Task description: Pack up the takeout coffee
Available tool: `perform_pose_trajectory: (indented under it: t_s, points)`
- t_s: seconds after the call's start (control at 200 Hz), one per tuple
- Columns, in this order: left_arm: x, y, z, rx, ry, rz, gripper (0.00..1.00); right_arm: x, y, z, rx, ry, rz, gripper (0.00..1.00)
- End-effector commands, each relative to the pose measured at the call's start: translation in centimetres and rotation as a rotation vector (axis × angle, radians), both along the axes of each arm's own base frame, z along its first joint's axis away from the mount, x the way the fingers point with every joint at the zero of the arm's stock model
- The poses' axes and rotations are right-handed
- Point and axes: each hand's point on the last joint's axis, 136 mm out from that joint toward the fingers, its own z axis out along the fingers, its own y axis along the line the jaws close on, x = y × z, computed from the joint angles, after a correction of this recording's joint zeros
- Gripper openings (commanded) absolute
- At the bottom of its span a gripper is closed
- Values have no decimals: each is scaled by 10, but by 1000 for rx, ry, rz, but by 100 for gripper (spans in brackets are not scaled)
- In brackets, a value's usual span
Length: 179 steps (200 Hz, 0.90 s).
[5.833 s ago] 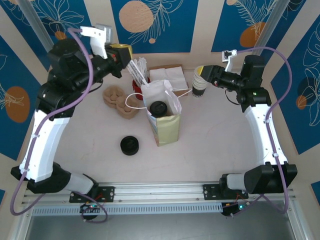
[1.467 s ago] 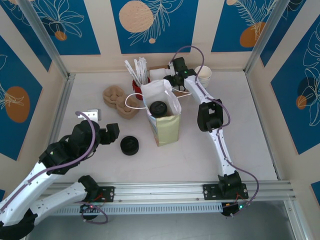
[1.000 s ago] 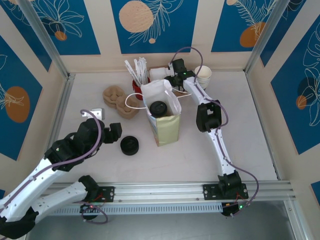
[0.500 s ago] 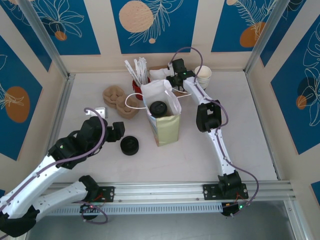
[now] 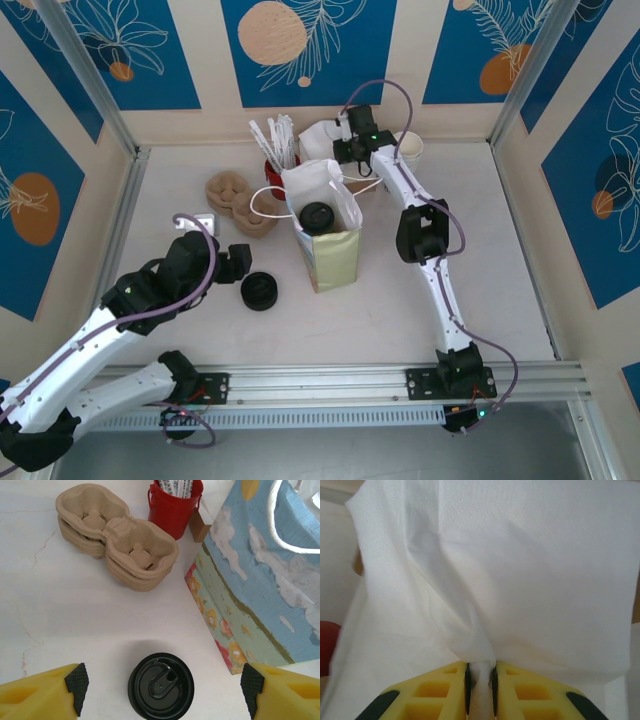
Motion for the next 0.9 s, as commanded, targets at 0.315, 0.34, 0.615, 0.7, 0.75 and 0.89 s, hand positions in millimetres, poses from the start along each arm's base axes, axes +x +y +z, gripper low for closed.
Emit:
perform_pose_trajectory:
  t_s: [0.315, 0.34, 0.615, 0.7, 0.75, 0.89]
  points:
    - [-6, 8, 15, -17, -44, -2, 81, -39, -2, 160, 100, -169, 22, 7]
    - [-6, 8, 14, -15, -45, -1, 81, -42, -3, 167, 102, -175, 20, 6]
    - [-4, 12, 18, 8, -70, 6, 82, -101, -19, 265, 125, -273, 6, 4]
    - [-3, 13, 20, 18, -80, 10, 82, -126, -19, 289, 148, -286, 17, 3]
    - [-2, 13, 20, 24, -84, 9, 82, -142, -16, 299, 177, -275, 39, 2]
    - [1, 11, 20, 25, -92, 6, 82, -202, 4, 321, 375, -156, 165, 2]
